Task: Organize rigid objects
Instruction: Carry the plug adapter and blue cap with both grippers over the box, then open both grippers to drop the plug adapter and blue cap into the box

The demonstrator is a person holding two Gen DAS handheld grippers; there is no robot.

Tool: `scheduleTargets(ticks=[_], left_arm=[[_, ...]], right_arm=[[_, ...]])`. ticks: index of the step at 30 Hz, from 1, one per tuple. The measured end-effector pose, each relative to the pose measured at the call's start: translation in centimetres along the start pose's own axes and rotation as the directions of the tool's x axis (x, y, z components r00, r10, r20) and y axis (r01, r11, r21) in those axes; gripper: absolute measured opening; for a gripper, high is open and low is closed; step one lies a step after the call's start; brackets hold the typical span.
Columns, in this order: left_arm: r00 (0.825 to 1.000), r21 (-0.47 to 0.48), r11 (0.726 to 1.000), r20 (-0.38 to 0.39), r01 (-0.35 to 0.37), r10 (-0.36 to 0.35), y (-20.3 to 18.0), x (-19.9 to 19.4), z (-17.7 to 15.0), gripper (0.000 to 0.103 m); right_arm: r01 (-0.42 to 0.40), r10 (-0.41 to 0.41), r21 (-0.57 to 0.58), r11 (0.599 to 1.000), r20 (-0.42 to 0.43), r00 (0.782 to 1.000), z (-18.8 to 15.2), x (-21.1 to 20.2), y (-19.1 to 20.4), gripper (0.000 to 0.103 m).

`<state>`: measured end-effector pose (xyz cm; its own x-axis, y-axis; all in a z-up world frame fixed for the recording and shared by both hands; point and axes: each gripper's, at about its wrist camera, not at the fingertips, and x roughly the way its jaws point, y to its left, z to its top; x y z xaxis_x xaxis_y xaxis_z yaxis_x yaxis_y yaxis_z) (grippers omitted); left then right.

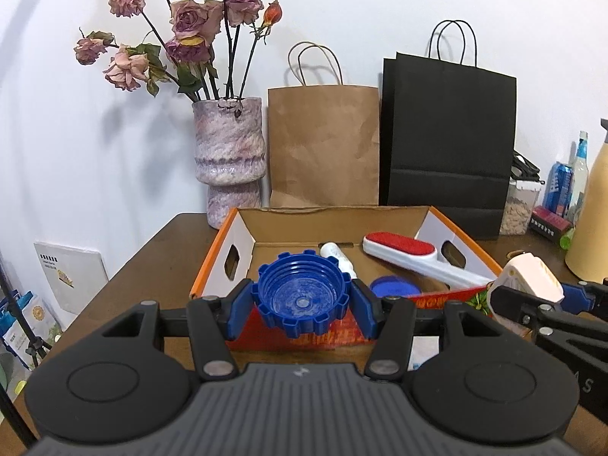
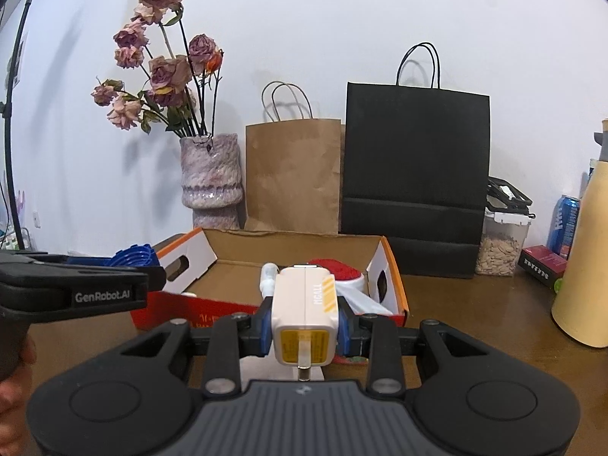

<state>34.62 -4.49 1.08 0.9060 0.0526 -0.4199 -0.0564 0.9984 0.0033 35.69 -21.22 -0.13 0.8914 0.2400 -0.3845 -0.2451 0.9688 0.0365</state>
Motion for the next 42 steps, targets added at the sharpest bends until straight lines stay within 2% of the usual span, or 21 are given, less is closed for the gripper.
scheduleTargets(ticks=[24,42], left_arm=[[1.000,-0.042,0.999,-0.007,-0.030,0.030,0.1,6.8,3.1,0.056],[0.999,-0.012,0.999,-0.022,-0.042,0.041,0.0,12.2,4.5,0.056]], right_arm=[[-0.032,0.031,0.018,0.999,0.015,0.999,3.4,7.8,-0.4,0.031],[-0.032,0.031,-0.010,0.999,-0.035,0.999,4.8,14.1,-1.3,0.031]])
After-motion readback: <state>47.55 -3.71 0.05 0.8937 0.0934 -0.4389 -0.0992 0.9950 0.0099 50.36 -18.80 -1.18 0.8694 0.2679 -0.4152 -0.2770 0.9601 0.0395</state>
